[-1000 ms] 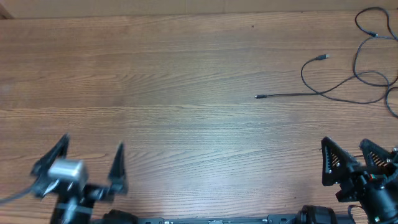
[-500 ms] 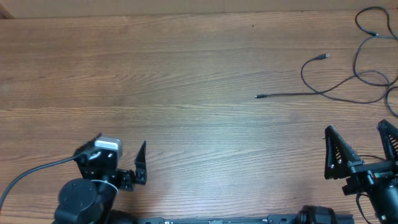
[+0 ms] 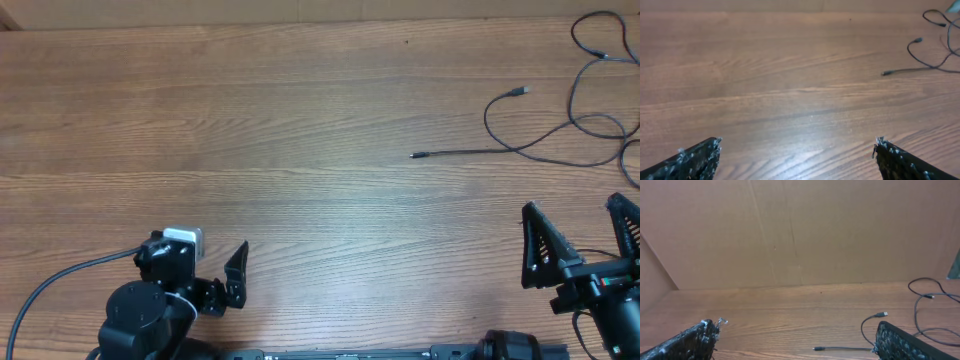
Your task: Untangle cables
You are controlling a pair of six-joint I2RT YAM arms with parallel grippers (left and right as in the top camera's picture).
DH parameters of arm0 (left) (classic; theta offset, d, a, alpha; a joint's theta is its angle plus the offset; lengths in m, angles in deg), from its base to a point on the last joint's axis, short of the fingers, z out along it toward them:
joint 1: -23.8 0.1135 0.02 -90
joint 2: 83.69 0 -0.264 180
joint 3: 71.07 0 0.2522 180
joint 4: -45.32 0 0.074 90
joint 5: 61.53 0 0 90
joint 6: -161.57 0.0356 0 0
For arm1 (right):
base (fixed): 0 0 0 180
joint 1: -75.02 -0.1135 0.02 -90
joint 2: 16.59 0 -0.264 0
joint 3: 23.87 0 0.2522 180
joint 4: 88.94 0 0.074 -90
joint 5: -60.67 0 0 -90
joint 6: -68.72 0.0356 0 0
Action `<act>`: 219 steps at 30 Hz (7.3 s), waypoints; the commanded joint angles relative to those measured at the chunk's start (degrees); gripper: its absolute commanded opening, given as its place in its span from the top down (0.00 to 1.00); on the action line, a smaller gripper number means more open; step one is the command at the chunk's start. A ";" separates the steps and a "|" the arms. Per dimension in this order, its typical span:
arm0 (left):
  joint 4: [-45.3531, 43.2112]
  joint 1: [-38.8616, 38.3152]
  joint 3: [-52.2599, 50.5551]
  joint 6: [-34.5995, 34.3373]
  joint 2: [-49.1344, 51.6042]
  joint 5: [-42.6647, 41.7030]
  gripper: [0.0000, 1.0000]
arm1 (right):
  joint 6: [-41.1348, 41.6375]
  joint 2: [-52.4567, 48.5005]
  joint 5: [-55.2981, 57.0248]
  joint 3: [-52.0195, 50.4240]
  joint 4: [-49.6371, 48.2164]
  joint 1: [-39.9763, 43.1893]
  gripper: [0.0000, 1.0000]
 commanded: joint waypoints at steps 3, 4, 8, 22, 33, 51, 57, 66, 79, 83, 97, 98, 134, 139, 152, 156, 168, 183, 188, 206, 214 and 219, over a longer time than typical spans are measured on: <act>3.08 0.46 -0.22 -1.14 -0.02 -1.01 0.00 | -0.02 0.11 -0.37 0.11 0.11 -0.31 0.00; 3.91 0.46 -0.22 -1.14 -0.02 -1.01 0.00 | -0.02 0.11 -0.50 0.11 0.13 -0.31 0.00; 6.64 0.46 -0.22 -1.11 -0.02 -1.01 0.00 | -0.04 0.11 -0.74 0.11 0.28 -0.31 0.00; 10.56 0.46 -0.22 -1.14 -0.02 -1.01 0.00 | -0.07 0.57 2.58 -2.05 10.36 -0.02 0.00; 10.58 0.46 -0.22 -1.14 -0.02 -1.01 0.00 | 0.20 20.48 -5.05 -44.81 -30.62 4.57 0.00; 10.56 0.46 -0.22 -1.14 -0.02 -1.01 0.00 | 0.13 25.90 -5.64 -80.43 -57.42 4.31 0.00; 10.56 0.46 -0.22 -1.14 -0.02 -1.01 0.00 | 0.15 26.43 -5.84 -80.41 -57.53 1.62 0.00; 10.58 0.46 -0.22 -1.14 -0.02 -1.01 0.00 | 0.15 26.40 -5.84 -80.41 -57.51 -0.31 0.00; 9.64 0.46 -0.24 -1.11 -0.02 -0.76 0.00 | 0.15 26.40 -5.84 -80.41 -57.51 -0.31 0.00; -4.17 3.56 -3.13 2.19 -0.02 2.86 0.00 | 0.15 26.40 -5.84 -80.41 -57.51 -0.31 0.00; -48.39 24.65 -38.40 22.75 -10.16 -12.15 0.00 | 0.15 26.40 -5.84 -80.41 -57.51 -0.31 0.00; -48.39 24.98 -39.54 22.73 -11.13 -11.26 0.00 | 0.15 26.40 -5.84 -80.41 -57.51 -0.31 0.00; -48.30 25.38 -45.03 22.56 -16.13 -3.37 0.00 | 0.15 26.36 -5.84 -80.41 -57.51 -0.31 0.00; -48.30 25.40 -45.03 22.56 -16.13 -3.37 0.00 | 0.15 26.36 -5.84 -80.41 -57.51 -0.31 0.00; -48.30 25.38 -45.03 22.56 -16.13 -3.37 0.00 | -0.09 26.36 10.38 -80.41 -56.41 -0.26 0.00; -48.30 25.38 -45.03 22.56 -16.13 -3.37 0.00 | -0.07 26.36 10.45 -80.41 -56.41 -0.26 0.00; -48.30 25.40 -45.03 22.56 -16.13 -3.37 0.00 | -0.07 26.36 10.45 -80.41 -56.41 -0.26 0.00; -48.30 25.33 -45.03 24.24 -16.15 -0.61 0.00 | -0.04 26.36 10.45 -80.41 -56.41 -0.26 0.00; -48.30 25.33 -45.03 24.24 -16.15 -0.61 0.00 | -0.07 26.36 10.45 -80.41 -56.41 -0.26 0.00; -48.30 25.33 -45.03 24.24 -16.15 -0.59 0.00 | -0.04 26.36 10.45 -80.41 -56.41 -0.26 0.00; -48.30 25.33 -45.03 24.24 -16.15 -0.59 0.00 | -0.04 26.36 10.45 -80.41 -56.41 -0.26 0.00; -48.30 25.33 -45.03 24.24 -16.15 -0.59 0.00 | -0.04 26.36 10.45 -80.41 -56.41 -0.26 0.00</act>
